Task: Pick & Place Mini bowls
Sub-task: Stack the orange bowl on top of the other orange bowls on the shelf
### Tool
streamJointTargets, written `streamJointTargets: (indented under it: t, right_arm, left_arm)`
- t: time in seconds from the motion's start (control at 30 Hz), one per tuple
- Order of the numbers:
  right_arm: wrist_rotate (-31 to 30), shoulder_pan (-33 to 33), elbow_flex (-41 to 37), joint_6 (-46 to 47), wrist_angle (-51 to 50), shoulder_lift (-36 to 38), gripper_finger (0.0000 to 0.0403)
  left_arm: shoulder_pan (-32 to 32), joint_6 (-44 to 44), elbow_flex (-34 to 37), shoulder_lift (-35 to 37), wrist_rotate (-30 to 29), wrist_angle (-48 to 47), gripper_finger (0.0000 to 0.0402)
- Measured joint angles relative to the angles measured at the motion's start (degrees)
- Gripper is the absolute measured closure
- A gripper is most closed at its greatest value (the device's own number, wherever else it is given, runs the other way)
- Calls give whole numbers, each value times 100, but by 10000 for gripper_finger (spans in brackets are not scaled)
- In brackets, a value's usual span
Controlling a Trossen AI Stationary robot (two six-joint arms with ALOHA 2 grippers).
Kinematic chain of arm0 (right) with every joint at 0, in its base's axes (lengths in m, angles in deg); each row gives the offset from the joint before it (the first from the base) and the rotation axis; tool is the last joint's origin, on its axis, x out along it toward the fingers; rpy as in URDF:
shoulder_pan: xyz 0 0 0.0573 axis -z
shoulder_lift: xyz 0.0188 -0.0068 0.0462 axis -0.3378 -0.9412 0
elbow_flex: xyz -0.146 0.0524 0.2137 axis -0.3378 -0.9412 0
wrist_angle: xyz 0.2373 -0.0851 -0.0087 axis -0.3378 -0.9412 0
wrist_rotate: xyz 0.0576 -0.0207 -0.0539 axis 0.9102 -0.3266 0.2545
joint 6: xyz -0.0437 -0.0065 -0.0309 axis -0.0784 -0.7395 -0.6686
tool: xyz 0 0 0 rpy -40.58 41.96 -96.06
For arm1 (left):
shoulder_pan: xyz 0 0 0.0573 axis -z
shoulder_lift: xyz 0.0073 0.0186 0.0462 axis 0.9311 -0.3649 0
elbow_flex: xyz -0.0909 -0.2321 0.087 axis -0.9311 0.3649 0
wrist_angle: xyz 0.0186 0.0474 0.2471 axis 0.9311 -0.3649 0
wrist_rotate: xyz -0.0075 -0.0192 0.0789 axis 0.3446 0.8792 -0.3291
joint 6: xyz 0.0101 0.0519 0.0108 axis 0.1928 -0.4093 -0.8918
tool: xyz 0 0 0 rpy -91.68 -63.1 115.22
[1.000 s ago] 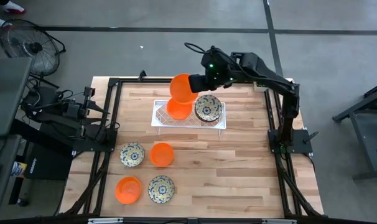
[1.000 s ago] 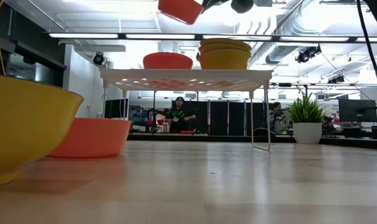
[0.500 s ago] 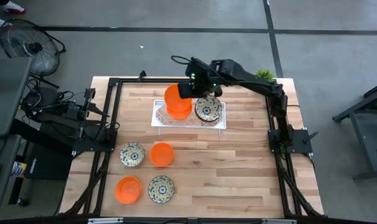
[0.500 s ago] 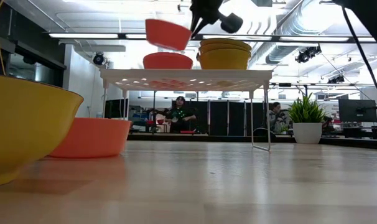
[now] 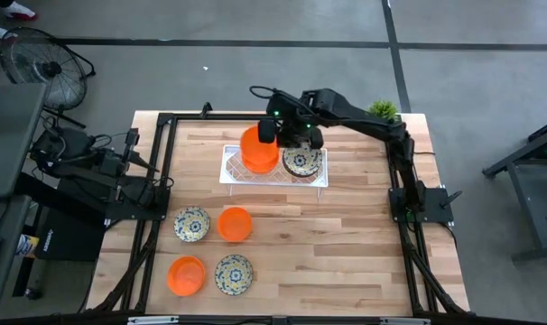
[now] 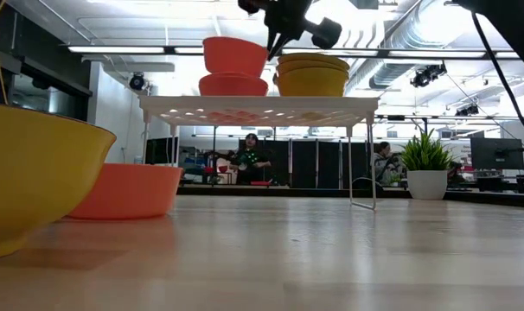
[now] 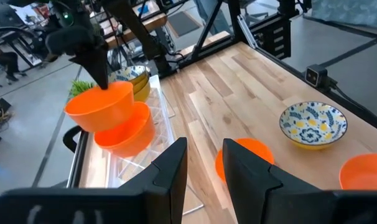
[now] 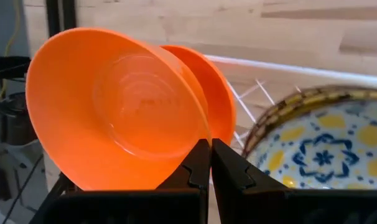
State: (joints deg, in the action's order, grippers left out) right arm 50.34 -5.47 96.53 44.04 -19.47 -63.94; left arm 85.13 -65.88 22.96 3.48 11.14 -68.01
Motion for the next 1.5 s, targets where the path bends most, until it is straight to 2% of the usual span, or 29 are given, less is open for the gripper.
streamJointTargets:
  t: [0.37, 1.5]
  right_arm:
    - [-367, -201, 0, 332, 3, -29, 403]
    - [-413, -228, 0, 216, -2, -205, 402]
  left_arm:
    - [1, -9, 0, 0, 5, -108, 302]
    - [0, -7, 0, 2, 166, -186, 302]
